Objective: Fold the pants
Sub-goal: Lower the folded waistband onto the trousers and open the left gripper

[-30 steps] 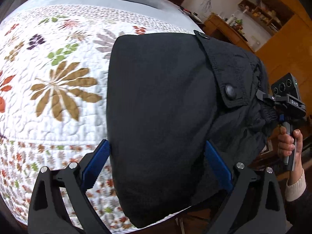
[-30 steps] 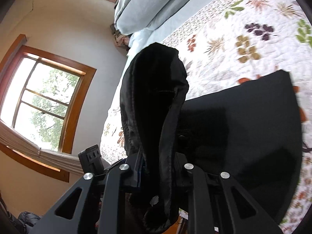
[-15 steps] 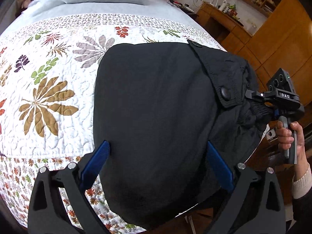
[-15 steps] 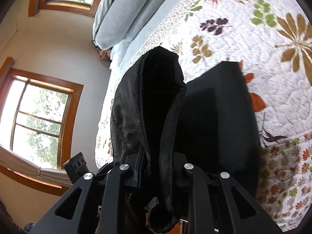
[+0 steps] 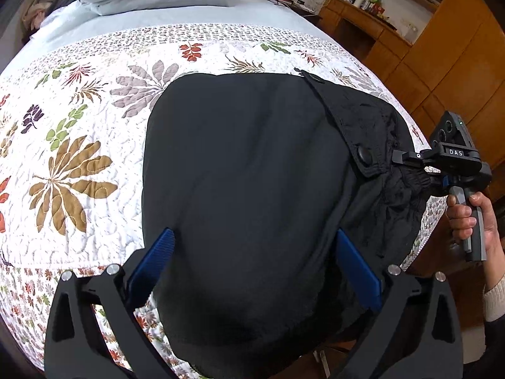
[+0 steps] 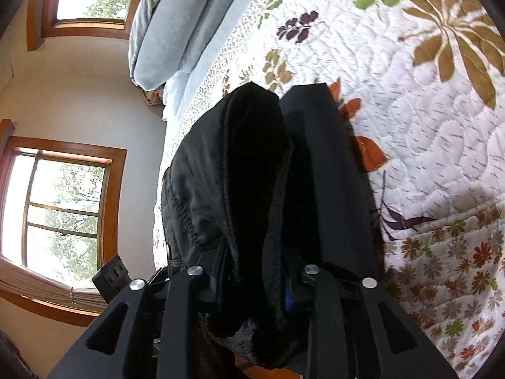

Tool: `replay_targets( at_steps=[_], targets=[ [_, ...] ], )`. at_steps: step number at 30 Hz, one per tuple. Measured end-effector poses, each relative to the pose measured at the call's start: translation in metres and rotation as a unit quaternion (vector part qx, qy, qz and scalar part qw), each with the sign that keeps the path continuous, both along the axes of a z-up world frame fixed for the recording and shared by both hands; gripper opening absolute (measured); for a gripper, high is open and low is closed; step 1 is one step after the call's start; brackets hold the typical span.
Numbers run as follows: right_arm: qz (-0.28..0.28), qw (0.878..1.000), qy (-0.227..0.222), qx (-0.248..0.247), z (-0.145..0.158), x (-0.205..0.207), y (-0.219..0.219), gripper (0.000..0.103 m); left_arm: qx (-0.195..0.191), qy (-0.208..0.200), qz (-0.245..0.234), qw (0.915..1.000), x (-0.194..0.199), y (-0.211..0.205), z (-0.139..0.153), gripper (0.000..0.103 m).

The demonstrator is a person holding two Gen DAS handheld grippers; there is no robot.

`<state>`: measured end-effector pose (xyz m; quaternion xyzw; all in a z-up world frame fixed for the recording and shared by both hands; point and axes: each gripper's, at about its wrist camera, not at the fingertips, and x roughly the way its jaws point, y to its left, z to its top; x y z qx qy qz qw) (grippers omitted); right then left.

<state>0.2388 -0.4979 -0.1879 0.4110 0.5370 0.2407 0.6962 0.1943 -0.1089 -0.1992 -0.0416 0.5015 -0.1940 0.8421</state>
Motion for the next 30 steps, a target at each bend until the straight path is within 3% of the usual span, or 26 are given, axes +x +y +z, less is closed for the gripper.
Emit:
replay_targets(
  at_steps=[6, 10, 12, 17, 20, 23, 30],
  targets=[
    [0.0, 0.999, -0.01, -0.031, 0.012, -0.01, -0.006, 0.04, 0.0, 0.002, 0.006, 1.0, 0.0, 0.006, -0.004, 0.1],
    [-0.028, 0.994, -0.037, -0.094, 0.039, -0.024, -0.02, 0.041, -0.005, 0.003, 0.011, 0.9999, 0.002, 0.008, -0.004, 0.1],
    [-0.038, 0.992, -0.063, -0.102, 0.055, -0.032, -0.025, 0.041, -0.006, 0.002, 0.012, 0.9999, 0.001, 0.01, -0.005, 0.1],
    [0.019, 0.986, -0.12, -0.113, 0.083, -0.054, 0.004, 0.046, -0.003, -0.003, 0.015, 0.9999, -0.003, 0.01, -0.004, 0.1],
    [0.059, 0.981, -0.135, -0.13, 0.084, -0.061, 0.03, 0.046, 0.003, -0.005, 0.016, 0.9998, -0.005, 0.009, -0.003, 0.1],
    [0.073, 0.973, -0.128, -0.177, 0.074, -0.061, 0.043, 0.046, 0.004, -0.003, 0.018, 0.9998, -0.006, 0.009, -0.001, 0.1],
    [0.062, 0.976, -0.104, -0.182, 0.063, -0.066, 0.029, 0.038, 0.007, -0.009, 0.022, 0.9997, -0.009, 0.012, 0.004, 0.1]
  ],
)
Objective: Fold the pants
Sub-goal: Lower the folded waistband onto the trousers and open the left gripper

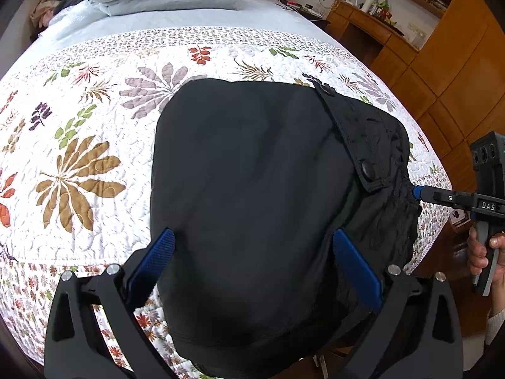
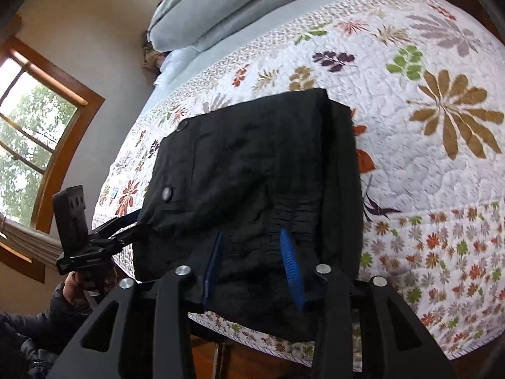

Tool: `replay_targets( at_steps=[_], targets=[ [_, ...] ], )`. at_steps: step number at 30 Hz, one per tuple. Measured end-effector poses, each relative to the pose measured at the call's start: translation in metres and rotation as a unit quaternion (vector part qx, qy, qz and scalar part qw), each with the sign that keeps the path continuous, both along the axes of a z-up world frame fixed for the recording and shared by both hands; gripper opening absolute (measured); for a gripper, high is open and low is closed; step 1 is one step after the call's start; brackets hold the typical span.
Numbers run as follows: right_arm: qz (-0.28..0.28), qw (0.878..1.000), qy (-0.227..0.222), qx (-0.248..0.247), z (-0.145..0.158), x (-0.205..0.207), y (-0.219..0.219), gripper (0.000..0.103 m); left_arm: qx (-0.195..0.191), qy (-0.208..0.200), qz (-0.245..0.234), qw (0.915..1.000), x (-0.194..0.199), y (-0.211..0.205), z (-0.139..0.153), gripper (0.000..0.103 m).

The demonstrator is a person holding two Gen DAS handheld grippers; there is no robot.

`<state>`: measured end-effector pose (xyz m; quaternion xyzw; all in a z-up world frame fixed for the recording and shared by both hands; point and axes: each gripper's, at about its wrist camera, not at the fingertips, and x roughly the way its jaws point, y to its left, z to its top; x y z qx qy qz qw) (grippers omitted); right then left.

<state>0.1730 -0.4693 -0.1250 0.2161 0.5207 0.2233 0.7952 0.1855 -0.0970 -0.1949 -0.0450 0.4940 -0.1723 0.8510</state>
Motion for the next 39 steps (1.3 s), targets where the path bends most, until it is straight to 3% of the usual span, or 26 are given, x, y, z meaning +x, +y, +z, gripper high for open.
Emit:
replay_targets(
  at_steps=[2, 4, 6, 10, 14, 16, 17, 18, 25, 26, 29, 31, 34, 35, 36, 39],
  targets=[
    [-0.005, 1.0, 0.0, 0.008, 0.005, -0.004, -0.003, 0.039, 0.005, -0.005, 0.0, 1.0, -0.001, 0.0, 0.002, 0.1],
    [-0.011, 1.0, -0.012, -0.002, 0.016, -0.01, -0.004, 0.049, 0.012, -0.013, 0.002, 0.9998, -0.003, 0.0, 0.005, 0.1],
    [-0.018, 1.0, -0.021, -0.014, 0.023, -0.014, -0.004, 0.069, 0.018, -0.02, 0.002, 0.9996, -0.005, 0.001, 0.008, 0.1],
    [-0.017, 0.999, -0.019, -0.022, 0.027, -0.018, 0.002, 0.071, 0.032, -0.029, 0.0, 0.9991, -0.006, 0.0, 0.012, 0.1],
    [-0.006, 0.998, -0.002, -0.066, 0.01, -0.011, 0.015, 0.072, 0.051, -0.035, 0.005, 0.9981, -0.009, -0.002, 0.016, 0.1],
    [-0.005, 0.996, -0.003, -0.092, 0.004, -0.009, 0.019, 0.062, 0.066, -0.043, 0.005, 0.9969, -0.011, -0.004, 0.019, 0.1],
    [-0.004, 0.994, -0.003, -0.107, 0.002, -0.009, 0.019, 0.049, 0.071, -0.049, 0.004, 0.9962, -0.012, -0.005, 0.021, 0.1],
    [-0.003, 0.994, -0.003, -0.107, 0.002, -0.01, 0.018, 0.045, 0.077, -0.058, 0.003, 0.9953, -0.013, -0.006, 0.025, 0.1],
    [-0.001, 0.996, -0.013, -0.085, 0.01, -0.016, 0.009, 0.04, 0.103, -0.099, -0.014, 0.9897, -0.021, -0.015, 0.043, 0.1],
    [-0.006, 0.996, -0.014, -0.089, 0.012, -0.017, 0.006, 0.019, 0.104, -0.102, -0.016, 0.9893, -0.021, -0.016, 0.045, 0.1],
    [-0.015, 0.998, -0.011, -0.052, 0.015, -0.018, -0.008, 0.019, 0.098, -0.1, -0.016, 0.99, -0.021, -0.017, 0.046, 0.1],
    [-0.016, 0.998, -0.005, -0.055, 0.014, -0.019, -0.01, 0.019, 0.095, -0.097, -0.016, 0.9906, -0.02, -0.018, 0.045, 0.1],
    [-0.017, 0.999, 0.007, -0.049, 0.011, -0.019, -0.01, 0.029, 0.096, -0.092, -0.016, 0.9911, -0.02, -0.015, 0.042, 0.1],
    [-0.019, 0.999, 0.013, -0.044, 0.009, -0.019, -0.01, 0.048, 0.095, -0.089, -0.014, 0.9914, -0.02, -0.012, 0.04, 0.1],
    [-0.019, 0.999, 0.017, -0.039, 0.008, -0.019, -0.01, 0.056, 0.097, -0.082, -0.006, 0.9919, -0.019, -0.005, 0.037, 0.1],
    [-0.014, 0.999, 0.024, -0.037, 0.001, -0.016, -0.006, 0.057, 0.096, -0.061, 0.02, 0.9933, -0.016, 0.017, 0.028, 0.1]
  ],
)
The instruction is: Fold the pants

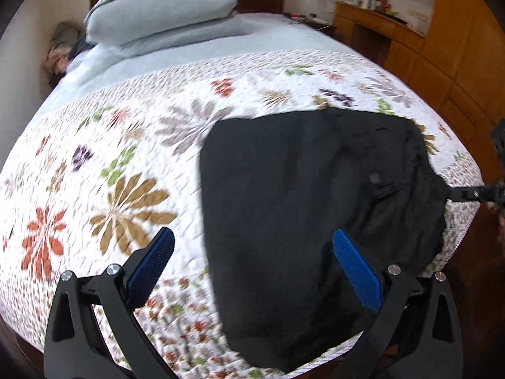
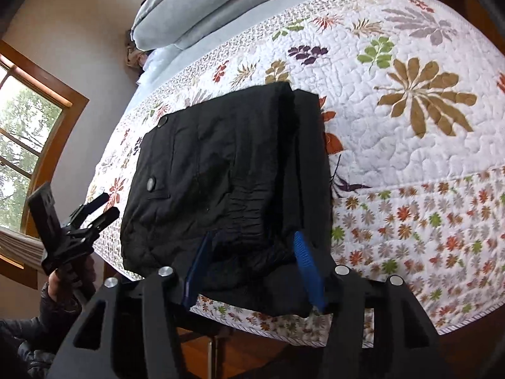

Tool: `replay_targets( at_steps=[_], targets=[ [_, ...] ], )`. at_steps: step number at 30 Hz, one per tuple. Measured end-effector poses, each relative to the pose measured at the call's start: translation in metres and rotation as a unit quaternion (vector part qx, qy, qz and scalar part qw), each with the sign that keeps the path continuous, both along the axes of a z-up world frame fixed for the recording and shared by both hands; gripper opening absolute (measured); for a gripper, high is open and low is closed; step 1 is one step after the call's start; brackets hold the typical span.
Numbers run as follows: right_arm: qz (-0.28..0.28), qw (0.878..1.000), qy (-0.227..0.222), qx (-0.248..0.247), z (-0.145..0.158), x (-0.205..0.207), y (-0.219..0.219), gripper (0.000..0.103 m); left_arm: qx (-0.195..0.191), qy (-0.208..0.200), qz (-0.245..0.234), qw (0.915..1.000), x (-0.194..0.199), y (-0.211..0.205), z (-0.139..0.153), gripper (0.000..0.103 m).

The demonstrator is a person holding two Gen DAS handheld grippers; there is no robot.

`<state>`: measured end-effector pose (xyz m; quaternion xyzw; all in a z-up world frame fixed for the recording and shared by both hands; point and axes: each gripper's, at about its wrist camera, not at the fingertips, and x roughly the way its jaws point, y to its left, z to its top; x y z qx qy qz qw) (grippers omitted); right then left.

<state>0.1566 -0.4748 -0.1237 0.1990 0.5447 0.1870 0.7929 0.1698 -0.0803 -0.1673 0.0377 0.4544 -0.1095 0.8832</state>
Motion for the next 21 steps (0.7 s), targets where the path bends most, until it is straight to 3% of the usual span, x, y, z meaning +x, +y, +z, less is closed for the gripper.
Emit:
replay_targets(
  at_steps=[6, 10, 13, 15, 17, 19, 21],
  targets=[
    [0.006, 1.0, -0.003, -0.01, -0.003, 0.005, 0.003, 0.042, -0.019, 0.045, 0.041, 0.9979, 0.007, 0.043, -0.02, 0.1],
    [0.017, 1.0, 0.001, -0.024, -0.004, 0.005, 0.005, 0.038, -0.083, 0.093, 0.057, 0.9905, 0.017, 0.068, -0.035, 0.1],
    [0.016, 1.0, 0.01, -0.025, -0.005, 0.005, 0.004, 0.038, -0.173, 0.137, 0.054, 0.9738, 0.028, 0.08, -0.046, 0.1],
    [0.014, 1.0, 0.018, -0.021, -0.007, 0.005, 0.002, 0.038, -0.234, 0.169, 0.067, 0.9552, 0.037, 0.09, -0.058, 0.1],
    [0.013, 1.0, 0.021, -0.01, -0.008, 0.004, -0.001, 0.039, -0.262, 0.186, 0.075, 0.9442, 0.042, 0.092, -0.066, 0.1],
    [0.004, 1.0, 0.019, 0.009, -0.004, 0.003, -0.007, 0.041, -0.262, 0.201, 0.07, 0.9412, 0.047, 0.09, -0.073, 0.1],
    [-0.006, 0.998, 0.014, 0.053, 0.001, 0.0, -0.018, 0.071, -0.258, 0.207, 0.05, 0.9425, 0.048, 0.086, -0.072, 0.1]
  ],
)
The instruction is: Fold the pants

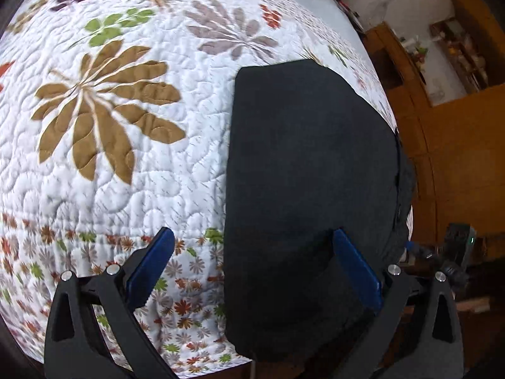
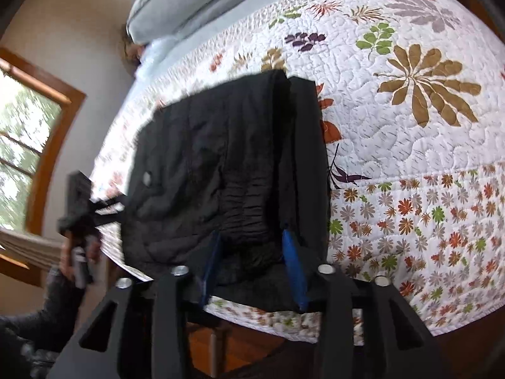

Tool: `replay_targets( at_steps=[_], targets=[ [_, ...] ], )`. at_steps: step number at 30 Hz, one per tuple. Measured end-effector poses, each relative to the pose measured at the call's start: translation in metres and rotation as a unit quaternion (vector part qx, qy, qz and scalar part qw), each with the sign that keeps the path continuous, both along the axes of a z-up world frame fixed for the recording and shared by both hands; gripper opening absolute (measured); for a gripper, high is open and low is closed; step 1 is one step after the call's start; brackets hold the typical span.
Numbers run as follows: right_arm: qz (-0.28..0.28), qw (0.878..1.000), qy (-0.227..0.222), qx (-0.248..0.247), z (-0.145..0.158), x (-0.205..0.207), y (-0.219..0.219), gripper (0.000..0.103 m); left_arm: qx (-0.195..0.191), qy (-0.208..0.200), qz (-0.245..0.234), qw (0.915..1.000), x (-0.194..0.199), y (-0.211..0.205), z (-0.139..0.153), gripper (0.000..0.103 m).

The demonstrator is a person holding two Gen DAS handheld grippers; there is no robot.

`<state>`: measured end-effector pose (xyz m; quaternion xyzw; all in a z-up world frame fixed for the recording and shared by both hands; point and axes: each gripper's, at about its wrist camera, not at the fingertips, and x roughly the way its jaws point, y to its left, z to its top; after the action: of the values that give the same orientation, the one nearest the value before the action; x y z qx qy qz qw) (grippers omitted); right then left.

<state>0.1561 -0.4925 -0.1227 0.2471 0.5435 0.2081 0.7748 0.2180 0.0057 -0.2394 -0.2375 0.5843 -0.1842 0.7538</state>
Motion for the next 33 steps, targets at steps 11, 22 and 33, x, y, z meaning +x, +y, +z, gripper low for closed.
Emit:
replay_targets(
  at_steps=[11, 22, 33],
  targets=[
    [-0.042, 0.99, 0.032, 0.127, -0.026, 0.013, -0.043, 0.093, -0.163, 0.146, -0.01, 0.9758, 0.016, 0.016, -0.051, 0.1],
    [-0.021, 0.989, 0.052, 0.134, -0.062, 0.029, -0.048, 0.099, -0.214, 0.171, -0.076, 0.9588, 0.018, -0.025, -0.062, 0.1],
    [0.016, 0.986, 0.06, 0.153, -0.077, 0.043, -0.027, 0.1, -0.189, 0.161, -0.104, 0.9631, 0.016, -0.059, -0.046, 0.1]
  ],
)
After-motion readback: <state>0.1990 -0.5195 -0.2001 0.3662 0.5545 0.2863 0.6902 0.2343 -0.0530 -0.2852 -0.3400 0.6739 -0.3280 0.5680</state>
